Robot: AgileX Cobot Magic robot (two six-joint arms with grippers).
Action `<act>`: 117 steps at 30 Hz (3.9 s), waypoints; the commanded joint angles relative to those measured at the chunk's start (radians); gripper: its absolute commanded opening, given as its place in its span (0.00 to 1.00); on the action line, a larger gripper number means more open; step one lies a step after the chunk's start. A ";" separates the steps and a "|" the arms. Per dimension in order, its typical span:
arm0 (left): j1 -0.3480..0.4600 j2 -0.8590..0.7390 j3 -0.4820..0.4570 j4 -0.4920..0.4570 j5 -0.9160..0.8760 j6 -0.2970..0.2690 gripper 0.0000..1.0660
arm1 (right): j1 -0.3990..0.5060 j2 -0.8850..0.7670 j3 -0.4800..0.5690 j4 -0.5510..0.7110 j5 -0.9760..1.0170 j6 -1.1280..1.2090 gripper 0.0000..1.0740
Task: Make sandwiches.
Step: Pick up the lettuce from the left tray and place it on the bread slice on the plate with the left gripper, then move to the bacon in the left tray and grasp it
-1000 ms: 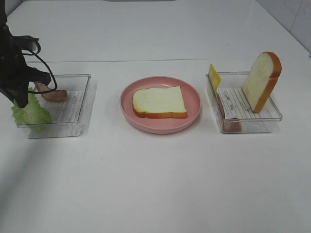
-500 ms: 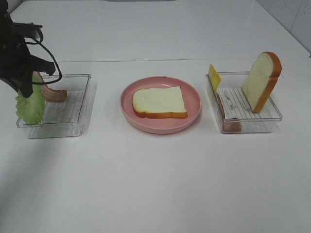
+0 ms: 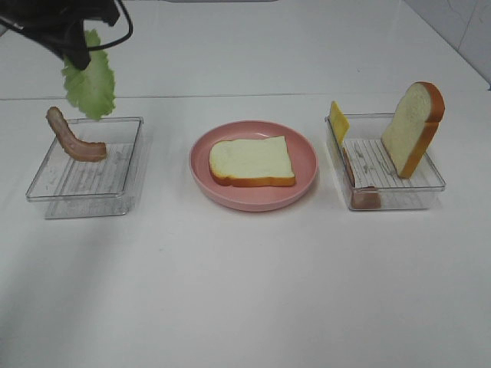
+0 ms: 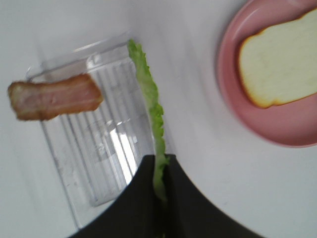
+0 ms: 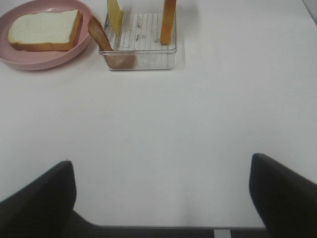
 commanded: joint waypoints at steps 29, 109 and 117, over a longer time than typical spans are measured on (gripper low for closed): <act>-0.209 0.510 -0.494 -0.559 -0.049 0.155 0.00 | -0.004 -0.021 0.004 -0.002 -0.005 -0.002 0.86; -0.222 0.611 -0.604 -0.166 0.015 -0.040 0.96 | -0.004 -0.020 0.004 -0.002 -0.005 -0.002 0.86; -0.226 0.608 -0.747 -0.149 0.136 -0.067 0.96 | -0.004 -0.020 0.004 -0.002 -0.005 -0.002 0.86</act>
